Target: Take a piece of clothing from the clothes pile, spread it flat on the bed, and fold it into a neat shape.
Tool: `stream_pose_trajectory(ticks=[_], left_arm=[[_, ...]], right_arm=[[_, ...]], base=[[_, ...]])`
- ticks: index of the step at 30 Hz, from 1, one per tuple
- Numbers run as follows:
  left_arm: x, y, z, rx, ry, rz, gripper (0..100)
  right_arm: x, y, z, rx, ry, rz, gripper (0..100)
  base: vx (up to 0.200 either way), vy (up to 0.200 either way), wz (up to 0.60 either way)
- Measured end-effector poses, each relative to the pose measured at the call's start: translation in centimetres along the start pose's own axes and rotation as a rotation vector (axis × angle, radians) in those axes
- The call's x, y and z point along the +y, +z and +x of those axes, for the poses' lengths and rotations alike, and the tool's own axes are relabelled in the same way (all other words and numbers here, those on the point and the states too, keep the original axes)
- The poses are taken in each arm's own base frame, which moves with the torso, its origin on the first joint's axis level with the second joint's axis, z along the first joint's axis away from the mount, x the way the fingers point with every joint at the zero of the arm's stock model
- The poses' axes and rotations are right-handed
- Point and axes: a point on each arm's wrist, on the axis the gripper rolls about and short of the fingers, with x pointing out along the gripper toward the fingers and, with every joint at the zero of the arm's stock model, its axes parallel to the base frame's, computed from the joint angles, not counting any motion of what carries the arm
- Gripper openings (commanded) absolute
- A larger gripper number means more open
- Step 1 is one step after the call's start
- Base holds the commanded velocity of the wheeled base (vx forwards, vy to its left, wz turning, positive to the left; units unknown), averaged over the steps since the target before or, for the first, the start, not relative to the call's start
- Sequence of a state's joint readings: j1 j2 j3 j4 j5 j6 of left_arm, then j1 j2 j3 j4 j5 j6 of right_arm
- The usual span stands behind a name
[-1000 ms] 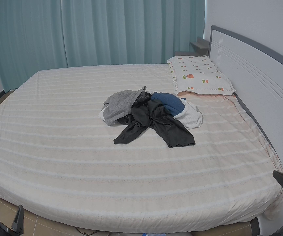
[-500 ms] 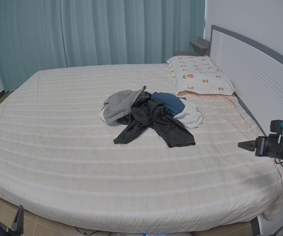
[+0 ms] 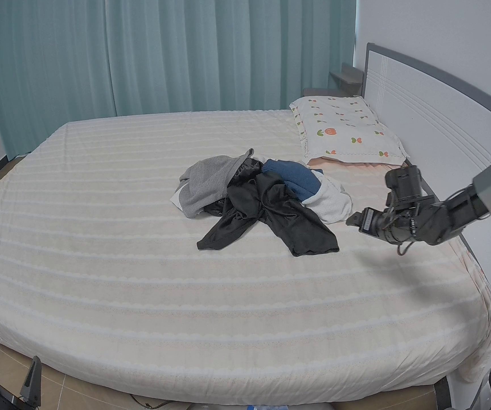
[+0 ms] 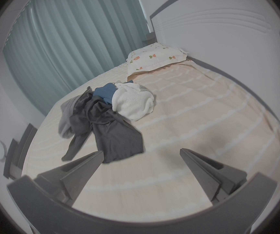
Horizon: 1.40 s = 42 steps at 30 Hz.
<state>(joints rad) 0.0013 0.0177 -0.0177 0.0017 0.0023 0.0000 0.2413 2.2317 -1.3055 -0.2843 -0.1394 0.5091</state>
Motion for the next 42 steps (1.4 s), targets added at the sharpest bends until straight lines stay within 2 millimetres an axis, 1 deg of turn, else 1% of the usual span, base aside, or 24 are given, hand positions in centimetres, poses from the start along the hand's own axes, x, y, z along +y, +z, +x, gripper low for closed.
stream_pose_trajectory(ticks=[4,6,9,15,21,28,29,34,38,42], left_arm=[[0.0,0.0,0.0,0.000,0.000,0.000,100],[0.0,0.0,0.0,0.000,0.000,0.000,100],[0.0,0.0,0.0,0.000,0.000,0.000,100],[0.0,0.0,0.0,0.000,0.000,0.000,100],[0.0,0.0,0.0,0.000,0.000,0.000,100],[0.0,0.0,0.0,0.000,0.000,0.000,100],[0.0,0.0,0.0,0.000,0.000,0.000,100],[0.0,0.0,0.0,0.000,0.000,0.000,100],[0.0,0.0,0.0,0.000,0.000,0.000,100],[0.0,0.0,0.0,0.000,0.000,0.000,100]], right_arm=[[1.3,-0.7,4.0,-0.003,-0.012,0.062,100],[1.7,-1.4,5.5,0.006,-0.020,0.084,100],[2.4,-2.7,7.1,0.025,-0.026,0.091,100],[3.0,-4.4,8.9,0.046,-0.022,0.078,100],[3.8,-5.0,10.2,0.034,-0.010,0.073,100],[4.1,-5.3,11.5,0.009,-0.012,0.075,100],[4.2,-5.3,11.7,0.004,-0.015,0.075,0],[4.3,-5.4,12.5,-0.029,-0.027,0.079,0],[4.3,-5.5,12.6,-0.028,-0.026,0.081,0],[4.3,-6.1,12.5,-0.008,-0.031,0.079,0]], base=[[0.000,0.000,0.00],[0.000,0.000,0.00],[0.000,0.000,0.00],[0.000,0.000,0.00],[0.000,0.000,0.00],[0.000,0.000,0.00],[0.000,0.000,0.00],[0.000,0.000,0.00],[0.000,0.000,0.00],[0.000,0.000,0.00]])
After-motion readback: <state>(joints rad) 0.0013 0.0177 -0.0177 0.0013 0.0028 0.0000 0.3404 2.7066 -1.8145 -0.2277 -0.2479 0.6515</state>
